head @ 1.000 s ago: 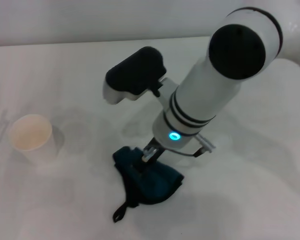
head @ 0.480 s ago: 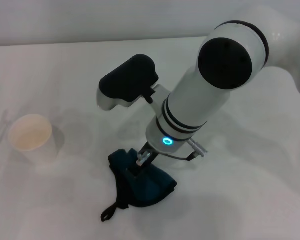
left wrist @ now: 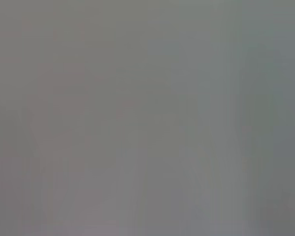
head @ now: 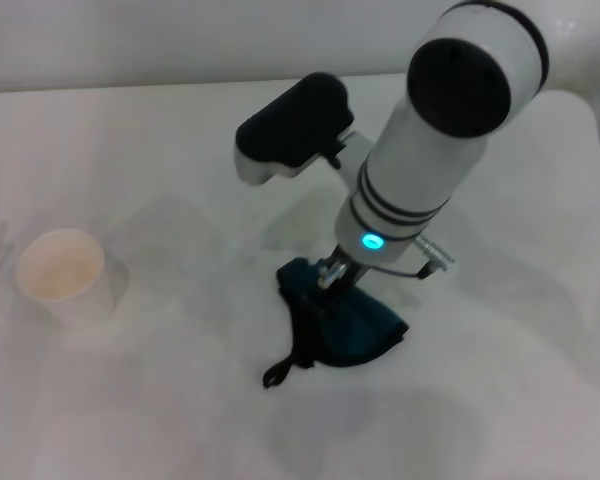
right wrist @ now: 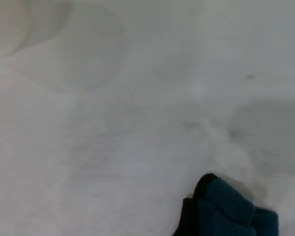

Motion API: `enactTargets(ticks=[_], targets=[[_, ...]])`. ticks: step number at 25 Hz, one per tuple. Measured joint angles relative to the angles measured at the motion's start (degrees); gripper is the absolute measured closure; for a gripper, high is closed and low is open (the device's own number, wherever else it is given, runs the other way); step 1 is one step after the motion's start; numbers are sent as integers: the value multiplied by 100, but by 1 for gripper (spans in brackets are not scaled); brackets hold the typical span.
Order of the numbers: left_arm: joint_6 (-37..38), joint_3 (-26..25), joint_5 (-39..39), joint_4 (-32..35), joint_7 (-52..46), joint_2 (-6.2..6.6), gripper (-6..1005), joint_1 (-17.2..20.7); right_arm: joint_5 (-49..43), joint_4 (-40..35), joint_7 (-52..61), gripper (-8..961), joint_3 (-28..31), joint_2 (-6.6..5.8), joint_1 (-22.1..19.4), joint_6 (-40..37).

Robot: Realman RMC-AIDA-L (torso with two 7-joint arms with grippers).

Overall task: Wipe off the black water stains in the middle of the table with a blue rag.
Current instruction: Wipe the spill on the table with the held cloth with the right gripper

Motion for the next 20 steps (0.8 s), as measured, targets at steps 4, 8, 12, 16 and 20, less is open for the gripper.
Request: enactTargets(ticks=[4,8,12,16,20], targets=[[-40,-1,-4,-7,0,-1,122,5,-447,-25,3,863,367,-24,-102,269],[-58,-8,-7,-36,0,-8,122,4,-636,-35,-19,863,519,-6,-185,349],[-69,-8,-9,-36,0,-9,122,-22,-470,-67,-50,863,420,5,-197,277],[-143,-9,-11,-27,0,-10,123,-46,53,-247,-114,863,110,7,-176,43],[-148,10,-10,-2,0,-12,123,-48,424,-394,-122,862,-201,7,-135,-167]])
